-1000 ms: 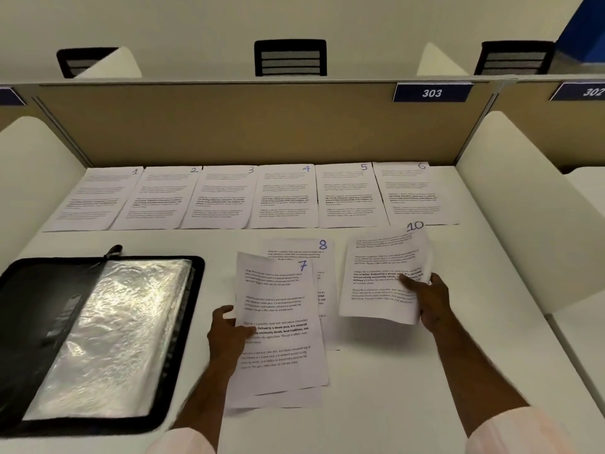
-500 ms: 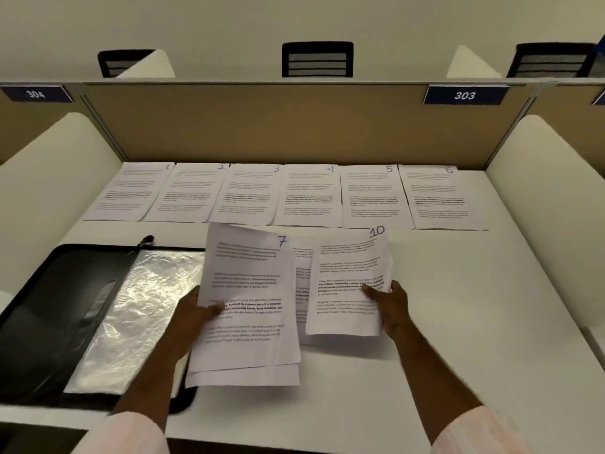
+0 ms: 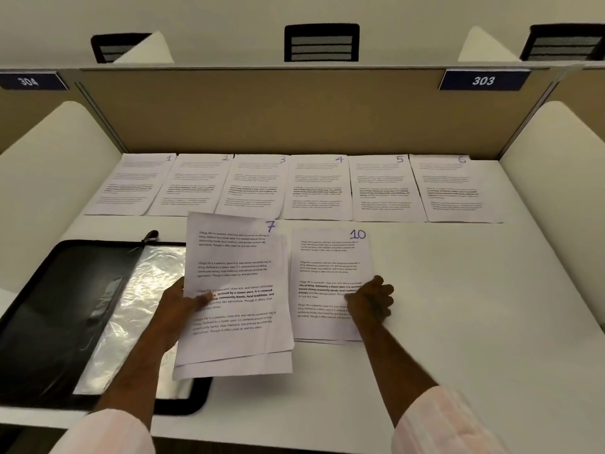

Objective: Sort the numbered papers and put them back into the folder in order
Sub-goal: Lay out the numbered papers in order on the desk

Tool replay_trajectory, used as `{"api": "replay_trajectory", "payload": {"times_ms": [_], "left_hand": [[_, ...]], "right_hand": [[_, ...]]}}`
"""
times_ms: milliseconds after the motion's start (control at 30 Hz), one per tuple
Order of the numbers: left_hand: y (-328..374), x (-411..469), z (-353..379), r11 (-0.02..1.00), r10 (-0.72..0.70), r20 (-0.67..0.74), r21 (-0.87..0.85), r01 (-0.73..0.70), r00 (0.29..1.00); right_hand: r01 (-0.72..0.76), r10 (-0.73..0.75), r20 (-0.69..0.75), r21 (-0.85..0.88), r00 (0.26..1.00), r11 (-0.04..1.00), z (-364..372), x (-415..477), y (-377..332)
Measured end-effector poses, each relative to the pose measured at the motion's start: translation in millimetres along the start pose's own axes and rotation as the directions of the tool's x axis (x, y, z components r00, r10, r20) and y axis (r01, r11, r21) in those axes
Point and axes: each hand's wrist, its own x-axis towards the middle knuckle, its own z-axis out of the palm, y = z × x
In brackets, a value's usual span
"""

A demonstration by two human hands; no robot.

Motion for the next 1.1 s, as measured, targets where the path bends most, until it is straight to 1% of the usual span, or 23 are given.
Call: {"api": "replay_trajectory", "payload": {"times_ms": [100, 167, 267, 333, 400, 467, 567, 667, 767, 867, 1000, 1100], "left_hand": [[2, 2, 4, 1.000, 0.005, 0.032, -0.017, -0.005, 0.999], [2, 5, 8, 1.000, 0.008, 0.064, -0.024, -0.006, 0.998], [4, 9, 18, 0.999, 0.008, 0.108, -0.047, -0.003, 0.994], [5, 14, 29, 0.997, 0.013, 0.139, -0.078, -0.002, 0.990], [9, 17, 48, 0.995, 0.023, 0.167, -0.097, -0.007, 0.986], [12, 19, 74, 0.992, 0.042, 0.203, -0.124, -0.017, 0.978], [19, 16, 125, 0.992, 0.036, 0.308, -0.123, 0.002, 0.951], [26, 8, 185, 0.995, 0.042, 0.396, -0.101, -0.002, 0.917], [28, -7, 251, 0.997, 0.045, 0.451, -0.082, -0.009, 0.891], [20, -25, 315, 0.997, 0.027, 0.483, -0.074, 0.010, 0.875], [2, -49, 401, 0.996, -0.005, 0.476, -0.072, 0.045, 0.879], [-10, -63, 449, 0.996, -0.019, 0.457, -0.066, 0.056, 0.889]], "right_hand": [[-0.123, 0.111, 0.119, 0.097, 0.987, 0.988, -2, 11, -4], [-0.149, 0.124, 0.170, 0.140, 0.978, 0.979, -4, 17, 2], [-0.109, 0.039, 0.207, 0.342, 0.978, 0.933, -10, 24, 18], [-0.057, -0.034, 0.188, 0.457, 0.982, 0.888, -25, 27, 28], [-0.040, -0.075, 0.185, 0.551, 0.980, 0.834, -44, 34, 43], [-0.045, -0.085, 0.180, 0.617, 0.980, 0.786, -67, 48, 64], [-0.007, -0.094, 0.133, 0.613, 0.987, 0.790, -95, 86, 113], [-0.007, -0.077, 0.109, 0.617, 0.991, 0.787, -129, 120, 165], [-0.015, -0.056, 0.094, 0.627, 0.994, 0.779, -172, 125, 201], [-0.020, -0.046, 0.092, 0.615, 0.995, 0.788, -197, 142, 241], [-0.027, -0.046, 0.104, 0.615, 0.993, 0.788, -223, 170, 289], [-0.070, -0.045, 0.169, 0.614, 0.985, 0.786, -235, 186, 314]]}}
